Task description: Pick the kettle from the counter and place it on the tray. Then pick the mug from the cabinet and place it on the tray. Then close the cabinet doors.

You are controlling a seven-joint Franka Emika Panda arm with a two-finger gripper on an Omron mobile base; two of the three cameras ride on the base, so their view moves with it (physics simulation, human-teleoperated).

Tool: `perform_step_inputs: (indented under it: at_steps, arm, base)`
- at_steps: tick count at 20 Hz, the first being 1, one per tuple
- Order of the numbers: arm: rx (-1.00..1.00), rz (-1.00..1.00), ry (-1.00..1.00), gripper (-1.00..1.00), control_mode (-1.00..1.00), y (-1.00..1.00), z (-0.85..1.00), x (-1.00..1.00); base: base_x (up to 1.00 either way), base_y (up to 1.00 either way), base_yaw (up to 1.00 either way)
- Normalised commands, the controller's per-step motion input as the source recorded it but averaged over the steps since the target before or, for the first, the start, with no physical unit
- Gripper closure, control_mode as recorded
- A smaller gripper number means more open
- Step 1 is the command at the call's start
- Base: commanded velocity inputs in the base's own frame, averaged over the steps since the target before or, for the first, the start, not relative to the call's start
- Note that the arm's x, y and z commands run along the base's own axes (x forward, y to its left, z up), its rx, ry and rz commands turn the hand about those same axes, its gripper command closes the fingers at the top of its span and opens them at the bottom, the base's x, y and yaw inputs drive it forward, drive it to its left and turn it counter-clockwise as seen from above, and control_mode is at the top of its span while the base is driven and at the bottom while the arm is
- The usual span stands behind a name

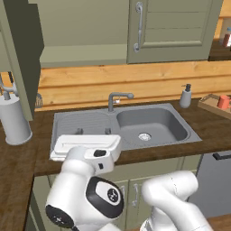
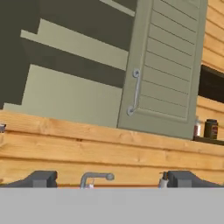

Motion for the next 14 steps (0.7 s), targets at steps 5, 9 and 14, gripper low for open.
perform_step_inputs:
  at_steps: [5,9,14]
  arm:
    - [-0.13,-0.08,-0.17,-1.0,-1.0,0.57,0.0,0.0]
    - [-0.14,-0.12,-0.15,-1.0,-1.0,0.54,0.0,0.1]
    - [-0.14,-0.16,-0.03,-1.0,-1.0,0.48,0.16,0.19]
  base:
    - [0.0,0.0,0.0]
    - [0.0,0.0,0.0]
    - [0.0,0.0,0.0]
